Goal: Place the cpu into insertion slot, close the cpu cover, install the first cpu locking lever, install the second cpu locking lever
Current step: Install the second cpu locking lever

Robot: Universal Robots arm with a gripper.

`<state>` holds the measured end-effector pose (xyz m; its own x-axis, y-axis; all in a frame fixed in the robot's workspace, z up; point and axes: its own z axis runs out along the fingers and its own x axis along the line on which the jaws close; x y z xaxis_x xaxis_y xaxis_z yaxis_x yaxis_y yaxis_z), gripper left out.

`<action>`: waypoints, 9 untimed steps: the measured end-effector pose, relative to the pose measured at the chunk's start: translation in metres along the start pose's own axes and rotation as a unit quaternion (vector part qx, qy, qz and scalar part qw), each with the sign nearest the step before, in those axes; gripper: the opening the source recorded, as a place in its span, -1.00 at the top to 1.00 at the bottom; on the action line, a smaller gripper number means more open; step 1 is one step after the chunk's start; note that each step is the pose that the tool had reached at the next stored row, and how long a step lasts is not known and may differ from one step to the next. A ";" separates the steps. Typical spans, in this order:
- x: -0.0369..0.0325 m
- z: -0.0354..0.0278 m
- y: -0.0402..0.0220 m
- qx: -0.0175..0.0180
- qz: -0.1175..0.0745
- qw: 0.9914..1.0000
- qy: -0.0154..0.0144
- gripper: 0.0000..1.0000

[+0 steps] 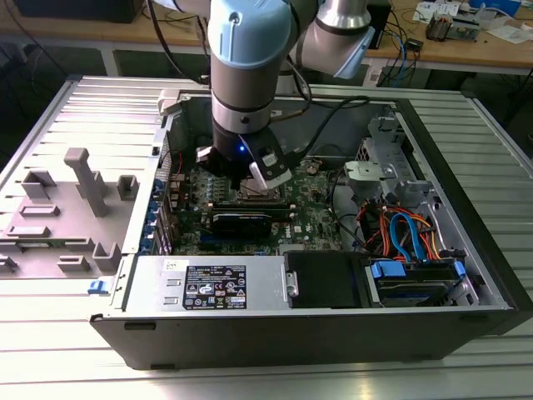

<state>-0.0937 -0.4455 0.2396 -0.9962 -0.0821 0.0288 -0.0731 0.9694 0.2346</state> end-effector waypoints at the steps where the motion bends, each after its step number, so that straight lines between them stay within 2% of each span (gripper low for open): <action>1: 0.0001 -0.0049 0.0012 0.000 0.000 1.000 0.000 0.79; 3: 0.0002 -0.0108 0.0029 0.000 0.000 1.000 0.000 0.79; 5: -0.0009 -0.0127 0.0034 0.000 0.000 1.000 0.000 0.79; 9: -0.0116 -0.0133 0.0026 -0.001 0.002 1.000 0.007 0.79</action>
<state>-0.0817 -0.4451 0.2528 -0.9957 -0.0821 0.0426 -0.0699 0.9693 0.2356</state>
